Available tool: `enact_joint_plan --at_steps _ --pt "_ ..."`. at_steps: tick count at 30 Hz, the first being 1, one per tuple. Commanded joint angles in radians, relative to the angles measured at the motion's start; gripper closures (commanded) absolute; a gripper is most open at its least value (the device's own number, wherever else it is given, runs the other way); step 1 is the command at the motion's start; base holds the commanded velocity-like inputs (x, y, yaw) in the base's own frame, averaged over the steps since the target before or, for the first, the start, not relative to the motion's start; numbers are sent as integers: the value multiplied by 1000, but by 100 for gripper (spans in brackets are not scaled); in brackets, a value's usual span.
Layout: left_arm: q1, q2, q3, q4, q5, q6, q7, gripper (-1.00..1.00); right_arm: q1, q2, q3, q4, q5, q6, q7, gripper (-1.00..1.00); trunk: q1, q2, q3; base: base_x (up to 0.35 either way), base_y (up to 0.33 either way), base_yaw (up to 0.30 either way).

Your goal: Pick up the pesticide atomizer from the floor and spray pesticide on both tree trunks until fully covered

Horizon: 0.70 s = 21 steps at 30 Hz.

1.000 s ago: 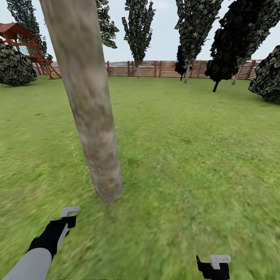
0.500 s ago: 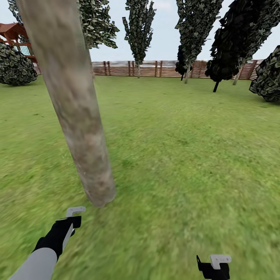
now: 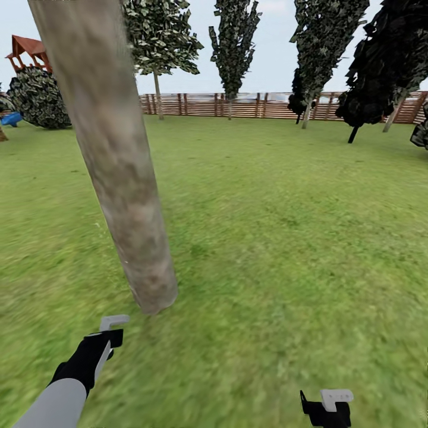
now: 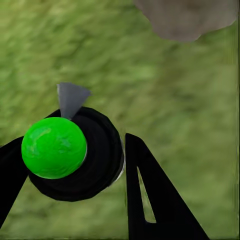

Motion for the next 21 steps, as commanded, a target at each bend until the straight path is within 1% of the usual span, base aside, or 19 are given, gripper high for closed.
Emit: enact_joint_plan --at_steps 1,8,11,18,21 --pt "-1 -1 2 -2 -4 5 0 100 -1 0 -6 2 11 -4 -3 -100 0 0 -1 0 -273 52" --pt "-1 -1 2 -2 -3 5 -1 100 -1 0 -6 2 11 -4 -3 -100 0 0 -1 10 -272 6" --pt "-1 -1 1 -2 -4 4 -2 100 -1 0 -6 2 11 -4 -3 -100 0 0 -1 181 -225 36" --pt "-1 -1 2 -2 -4 5 -2 100 -1 0 -6 3 11 -4 -3 -100 0 0 -1 224 -203 240" --pt "-1 1 2 -2 -4 5 -2 100 -1 0 -6 3 11 -3 -3 -100 0 0 -1 126 -202 276"
